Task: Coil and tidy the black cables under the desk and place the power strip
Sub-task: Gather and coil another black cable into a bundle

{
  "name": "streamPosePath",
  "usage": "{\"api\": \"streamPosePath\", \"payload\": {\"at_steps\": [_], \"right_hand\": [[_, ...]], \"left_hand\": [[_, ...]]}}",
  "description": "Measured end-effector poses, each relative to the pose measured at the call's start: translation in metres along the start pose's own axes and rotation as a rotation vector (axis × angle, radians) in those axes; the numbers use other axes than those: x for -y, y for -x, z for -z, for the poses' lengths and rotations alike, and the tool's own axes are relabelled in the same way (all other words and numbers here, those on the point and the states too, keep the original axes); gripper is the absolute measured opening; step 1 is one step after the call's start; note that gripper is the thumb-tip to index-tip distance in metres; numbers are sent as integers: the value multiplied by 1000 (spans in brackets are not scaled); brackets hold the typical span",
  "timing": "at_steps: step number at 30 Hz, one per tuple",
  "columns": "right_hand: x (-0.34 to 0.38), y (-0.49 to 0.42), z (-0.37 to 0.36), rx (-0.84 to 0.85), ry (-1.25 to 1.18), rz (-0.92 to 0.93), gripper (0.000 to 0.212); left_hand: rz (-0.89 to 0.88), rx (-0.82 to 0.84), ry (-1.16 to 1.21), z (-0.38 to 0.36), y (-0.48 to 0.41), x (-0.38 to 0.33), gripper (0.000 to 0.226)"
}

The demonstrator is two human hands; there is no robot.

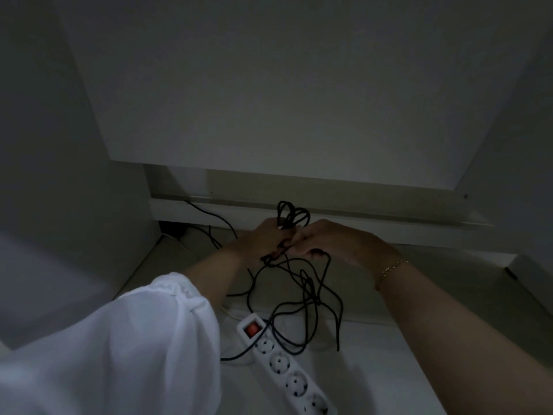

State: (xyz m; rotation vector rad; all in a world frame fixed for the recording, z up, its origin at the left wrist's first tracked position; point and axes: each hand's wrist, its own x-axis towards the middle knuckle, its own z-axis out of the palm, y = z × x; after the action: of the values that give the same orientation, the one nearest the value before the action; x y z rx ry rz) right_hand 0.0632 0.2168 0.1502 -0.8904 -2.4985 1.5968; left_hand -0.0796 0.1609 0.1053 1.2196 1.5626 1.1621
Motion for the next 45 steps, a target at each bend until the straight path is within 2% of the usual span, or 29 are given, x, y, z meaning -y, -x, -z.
{"api": "streamPosePath", "payload": {"at_steps": [2, 5, 8, 10, 12, 14, 18, 20, 25, 30, 34, 36, 39, 43, 45], "right_hand": [[2, -1, 2, -7, 38, 15, 15], [1, 1, 9, -50, 156, -38, 18], [-7, 4, 16, -84, 221, -100, 35], [-13, 6, 20, -96, 175, -90, 29], [-18, 6, 22, -112, 28, -54, 17], [-19, 5, 21, -107, -72, -4, 13], [-10, 0, 7, -118, -32, 73, 7], [-5, -7, 3, -212, -60, 119, 15], [-7, -19, 5, -511, -72, 203, 42], [-12, -22, 6, -590, -85, 266, 48], [-8, -22, 6, -591, -86, 261, 49], [-9, -22, 7, -601, -74, 250, 50], [-13, -20, 8, -600, -16, 221, 48], [-14, -18, 8, -538, 13, 177, 35], [-13, -16, 11, -497, -40, 136, 19]], "left_hand": [[5, 11, -47, -1, 1, -2, 21], [-2, 34, 37, 0, 2, -7, 21], [45, 22, 92, 6, 4, -6, 12], [69, -1, 120, 12, 3, -2, 10], [80, -35, 140, 15, 3, 3, 10], [89, -58, 142, 15, 2, 4, 15], [37, -6, 49, 3, 0, -2, 24], [29, 11, 45, -3, -3, -3, 26], [210, 116, 382, -4, -2, -6, 21], [255, 191, 567, -2, 2, -4, 19], [242, 253, 702, 4, 3, -6, 7], [238, 275, 631, 5, 4, -9, 9], [220, 268, 371, 2, 3, -9, 13], [146, 131, 251, -3, 4, -15, 15], [97, 33, 267, -4, 3, -16, 22]]}}
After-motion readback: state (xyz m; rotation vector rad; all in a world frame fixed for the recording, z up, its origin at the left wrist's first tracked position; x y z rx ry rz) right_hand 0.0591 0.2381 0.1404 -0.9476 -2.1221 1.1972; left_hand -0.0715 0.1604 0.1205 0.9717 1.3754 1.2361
